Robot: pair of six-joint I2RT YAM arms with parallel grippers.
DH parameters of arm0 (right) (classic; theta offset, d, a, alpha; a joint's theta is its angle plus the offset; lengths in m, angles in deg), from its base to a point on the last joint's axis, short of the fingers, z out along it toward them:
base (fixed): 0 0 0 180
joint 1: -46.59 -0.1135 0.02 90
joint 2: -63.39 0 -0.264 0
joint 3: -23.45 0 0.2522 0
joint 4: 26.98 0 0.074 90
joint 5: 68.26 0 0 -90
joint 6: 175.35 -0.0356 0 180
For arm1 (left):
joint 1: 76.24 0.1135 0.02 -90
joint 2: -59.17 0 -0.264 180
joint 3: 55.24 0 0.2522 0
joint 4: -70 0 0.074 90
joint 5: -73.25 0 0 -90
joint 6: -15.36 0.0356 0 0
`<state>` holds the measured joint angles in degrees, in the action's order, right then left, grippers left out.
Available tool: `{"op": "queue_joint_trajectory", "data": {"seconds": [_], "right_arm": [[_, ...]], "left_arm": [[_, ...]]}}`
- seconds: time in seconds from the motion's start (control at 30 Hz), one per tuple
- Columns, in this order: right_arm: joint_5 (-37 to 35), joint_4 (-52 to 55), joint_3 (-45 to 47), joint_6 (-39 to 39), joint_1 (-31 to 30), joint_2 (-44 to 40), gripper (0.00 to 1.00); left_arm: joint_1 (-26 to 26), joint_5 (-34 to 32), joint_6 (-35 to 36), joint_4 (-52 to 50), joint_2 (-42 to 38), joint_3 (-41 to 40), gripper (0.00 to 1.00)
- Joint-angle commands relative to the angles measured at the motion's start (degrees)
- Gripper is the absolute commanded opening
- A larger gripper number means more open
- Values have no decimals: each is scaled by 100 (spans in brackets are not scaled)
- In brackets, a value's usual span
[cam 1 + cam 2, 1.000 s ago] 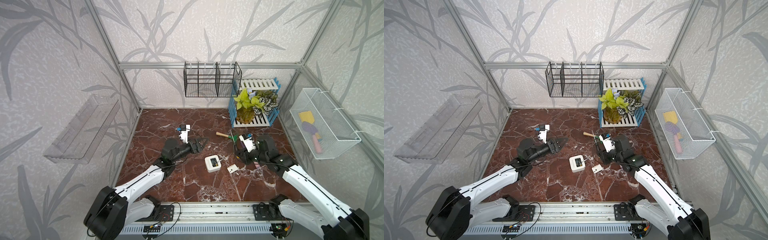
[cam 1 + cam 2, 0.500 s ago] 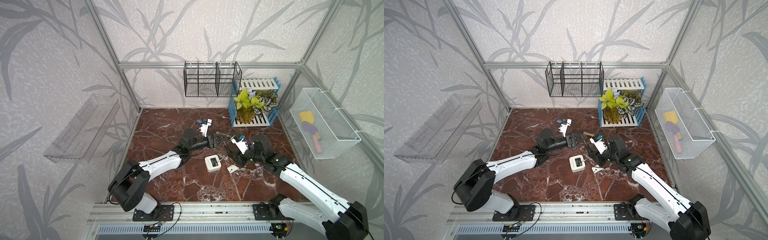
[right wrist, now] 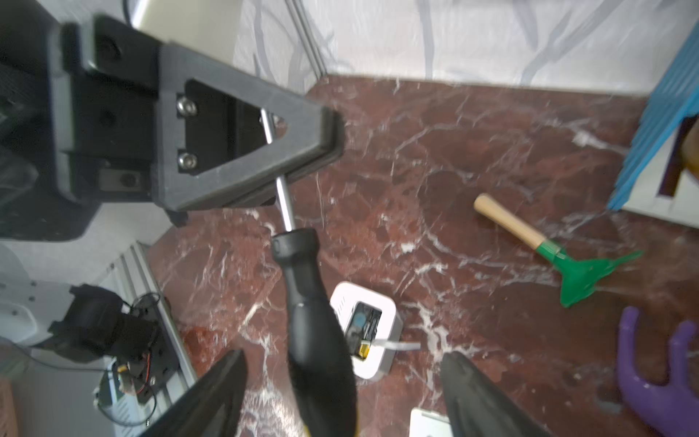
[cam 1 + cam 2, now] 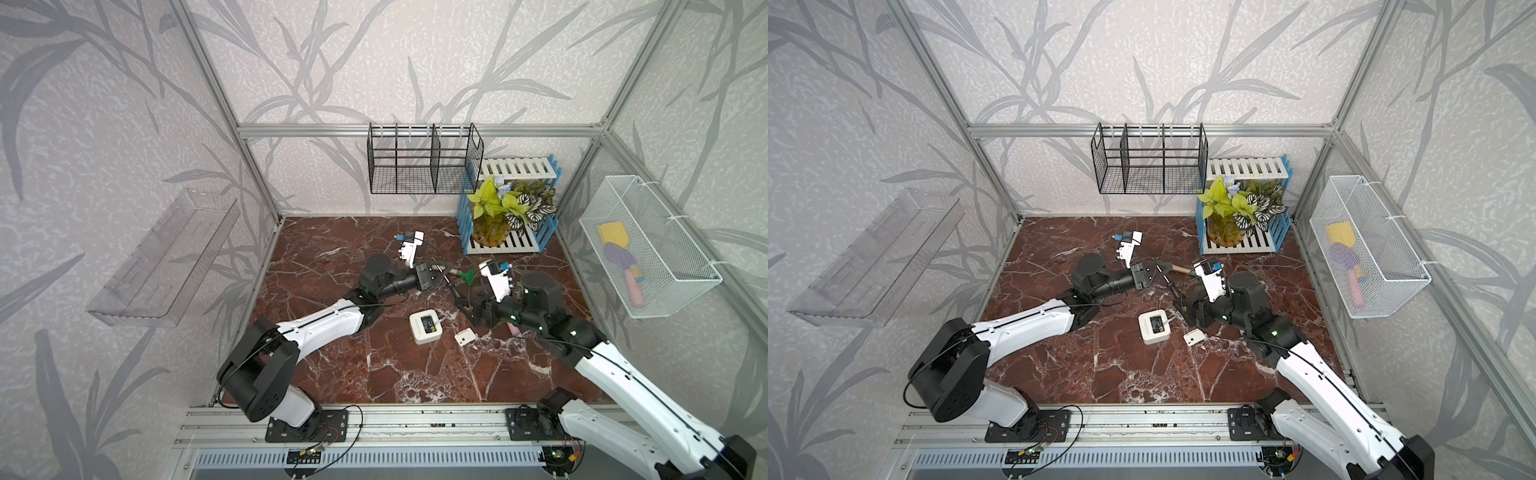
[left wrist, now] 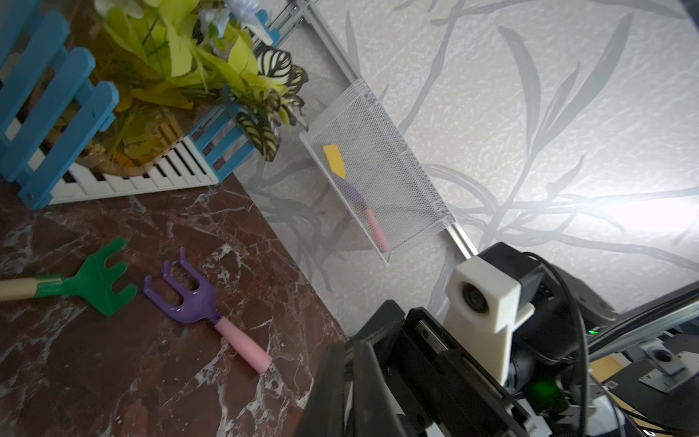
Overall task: Remove the battery from the alarm
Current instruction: Pick up the screwdriver from the center of the board.
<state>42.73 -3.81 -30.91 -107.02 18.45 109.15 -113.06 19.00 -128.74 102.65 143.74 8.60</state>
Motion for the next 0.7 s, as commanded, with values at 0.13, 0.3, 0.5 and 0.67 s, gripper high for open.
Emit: {"op": "queue_joint_trajectory", "data": {"seconds": [0.13, 0.3, 0.5, 0.67], "right_arm": [[739, -4250, 599, -4902, 405, 251, 99], [1159, -4655, -253, -4978, 221, 859, 99], [934, -4734, -725, -5112, -43, 1283, 91], [1125, -4491, -1073, -4976, -262, 1507, 64]], "left_arm": [[184, -424, -1078, 1764, -351, 509, 0], [175, -406, -1317, 1856, -233, 936, 0], [141, -511, -1466, 2027, -256, 1021, 0], [123, -696, -1298, 1839, -405, 903, 0]]}}
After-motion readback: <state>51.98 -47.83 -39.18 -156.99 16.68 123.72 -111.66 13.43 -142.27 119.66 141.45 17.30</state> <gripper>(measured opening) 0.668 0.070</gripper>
